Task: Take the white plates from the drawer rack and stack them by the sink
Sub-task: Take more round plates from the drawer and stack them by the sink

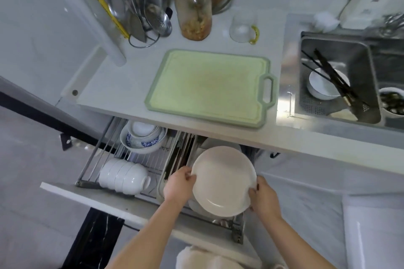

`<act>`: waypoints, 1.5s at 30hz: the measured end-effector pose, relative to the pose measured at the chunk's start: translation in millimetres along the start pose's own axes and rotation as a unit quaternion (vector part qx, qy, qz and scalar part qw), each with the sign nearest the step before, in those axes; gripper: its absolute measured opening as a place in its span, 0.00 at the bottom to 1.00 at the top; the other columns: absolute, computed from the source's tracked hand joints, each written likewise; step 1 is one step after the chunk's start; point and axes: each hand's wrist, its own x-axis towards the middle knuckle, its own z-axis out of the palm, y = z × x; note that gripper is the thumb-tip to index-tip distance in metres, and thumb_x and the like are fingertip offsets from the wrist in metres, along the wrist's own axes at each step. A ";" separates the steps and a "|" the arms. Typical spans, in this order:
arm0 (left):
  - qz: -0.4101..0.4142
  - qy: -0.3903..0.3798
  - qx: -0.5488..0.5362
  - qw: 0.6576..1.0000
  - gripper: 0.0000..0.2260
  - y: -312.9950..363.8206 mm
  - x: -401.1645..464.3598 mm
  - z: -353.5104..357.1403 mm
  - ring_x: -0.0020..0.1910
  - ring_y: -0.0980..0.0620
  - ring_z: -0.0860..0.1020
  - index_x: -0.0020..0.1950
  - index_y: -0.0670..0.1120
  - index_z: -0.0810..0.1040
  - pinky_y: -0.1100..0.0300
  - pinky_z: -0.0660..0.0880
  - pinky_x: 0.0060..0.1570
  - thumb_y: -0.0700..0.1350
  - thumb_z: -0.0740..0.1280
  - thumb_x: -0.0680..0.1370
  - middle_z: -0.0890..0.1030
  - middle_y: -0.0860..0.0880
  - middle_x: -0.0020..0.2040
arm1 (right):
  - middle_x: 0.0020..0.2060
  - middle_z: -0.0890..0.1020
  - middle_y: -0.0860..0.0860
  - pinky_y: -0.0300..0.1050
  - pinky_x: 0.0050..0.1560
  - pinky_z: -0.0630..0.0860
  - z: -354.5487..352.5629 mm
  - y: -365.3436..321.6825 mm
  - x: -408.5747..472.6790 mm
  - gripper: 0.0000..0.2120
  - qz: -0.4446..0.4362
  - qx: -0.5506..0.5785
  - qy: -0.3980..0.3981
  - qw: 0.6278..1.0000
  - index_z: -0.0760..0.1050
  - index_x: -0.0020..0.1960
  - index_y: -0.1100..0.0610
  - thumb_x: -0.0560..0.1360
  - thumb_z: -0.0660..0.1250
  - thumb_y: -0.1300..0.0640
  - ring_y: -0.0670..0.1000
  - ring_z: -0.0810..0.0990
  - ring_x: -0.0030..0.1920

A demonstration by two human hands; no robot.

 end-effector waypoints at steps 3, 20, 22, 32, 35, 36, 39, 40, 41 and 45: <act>0.005 0.012 -0.035 0.999 0.11 21.7 -29.0 5.3 0.40 0.56 0.78 0.57 0.53 0.76 0.60 0.74 0.37 0.49 0.64 0.76 0.79 0.57 0.41 | 0.46 0.78 0.53 0.59 0.47 0.81 -34.6 7.3 -18.5 0.13 -0.009 0.016 -0.008 1.000 0.71 0.57 0.54 0.75 0.60 0.64 0.57 0.79 0.46; 0.212 -0.022 -0.126 0.969 0.06 245.1 -155.6 117.7 0.32 0.48 0.74 0.35 0.45 0.78 0.46 0.81 0.39 0.40 0.65 0.71 0.75 0.49 0.29 | 0.36 0.78 0.48 0.56 0.39 0.83 -296.1 111.9 -82.9 0.10 -0.019 0.112 0.164 0.980 0.76 0.51 0.56 0.72 0.62 0.64 0.53 0.79 0.34; 0.232 -0.033 -0.128 0.964 0.06 276.2 -164.8 131.1 0.31 0.48 0.75 0.35 0.44 0.78 0.45 0.81 0.37 0.39 0.64 0.71 0.75 0.48 0.29 | 0.37 0.78 0.49 0.55 0.40 0.83 -326.6 120.8 -84.5 0.12 -0.022 0.111 0.185 0.976 0.76 0.54 0.56 0.73 0.62 0.64 0.54 0.79 0.36; 0.347 -0.090 -0.051 0.932 0.08 416.2 -194.5 185.4 0.30 0.47 0.79 0.42 0.44 0.81 0.51 0.82 0.35 0.40 0.62 0.72 0.79 0.46 0.32 | 0.41 0.80 0.52 0.57 0.45 0.82 -438.2 164.6 -90.5 0.13 0.021 0.136 0.305 0.942 0.78 0.55 0.57 0.72 0.63 0.63 0.57 0.80 0.44; 0.367 -0.119 -0.046 0.922 0.08 455.7 -191.6 202.8 0.30 0.49 0.77 0.39 0.45 0.81 0.52 0.82 0.35 0.39 0.62 0.72 0.76 0.51 0.29 | 0.37 0.80 0.48 0.56 0.43 0.82 -461.6 173.8 -85.3 0.12 0.036 0.157 0.336 0.928 0.78 0.53 0.56 0.71 0.63 0.63 0.54 0.80 0.39; 0.372 -0.131 -0.046 0.918 0.08 468.5 -189.2 208.8 0.30 0.50 0.77 0.38 0.46 0.80 0.53 0.82 0.34 0.39 0.62 0.72 0.76 0.51 0.29 | 0.36 0.80 0.48 0.55 0.43 0.82 -469.4 176.1 -82.1 0.12 0.041 0.162 0.348 0.923 0.79 0.52 0.56 0.71 0.63 0.63 0.54 0.81 0.39; 0.375 -0.171 -0.066 0.909 0.07 506.0 -178.0 225.8 0.29 0.49 0.76 0.40 0.45 0.81 0.57 0.78 0.31 0.39 0.63 0.71 0.78 0.49 0.30 | 0.37 0.82 0.49 0.51 0.43 0.82 -492.1 179.9 -70.1 0.12 0.062 0.179 0.376 0.907 0.79 0.52 0.53 0.71 0.64 0.61 0.53 0.81 0.36; 0.377 -0.183 -0.070 0.905 0.07 518.5 -173.2 231.1 0.27 0.49 0.75 0.38 0.44 0.81 0.58 0.76 0.30 0.39 0.63 0.71 0.78 0.48 0.29 | 0.37 0.82 0.49 0.51 0.43 0.82 -499.2 180.0 -66.2 0.11 0.070 0.184 0.384 0.902 0.78 0.52 0.53 0.71 0.64 0.60 0.53 0.82 0.36; 0.382 -0.192 -0.067 0.901 0.07 530.8 -168.5 236.2 0.26 0.50 0.74 0.36 0.43 0.80 0.59 0.75 0.29 0.39 0.63 0.71 0.77 0.48 0.28 | 0.36 0.83 0.48 0.52 0.44 0.82 -505.9 179.3 -62.6 0.11 0.078 0.191 0.392 0.896 0.78 0.51 0.52 0.71 0.64 0.60 0.53 0.82 0.36; 0.403 -0.213 -0.048 0.889 0.07 581.1 -151.2 254.2 0.24 0.51 0.74 0.35 0.46 0.78 0.55 0.76 0.30 0.41 0.65 0.73 0.78 0.48 0.28 | 0.34 0.82 0.44 0.54 0.45 0.82 -530.9 177.0 -43.6 0.08 0.109 0.224 0.419 0.873 0.77 0.46 0.49 0.70 0.65 0.59 0.44 0.81 0.28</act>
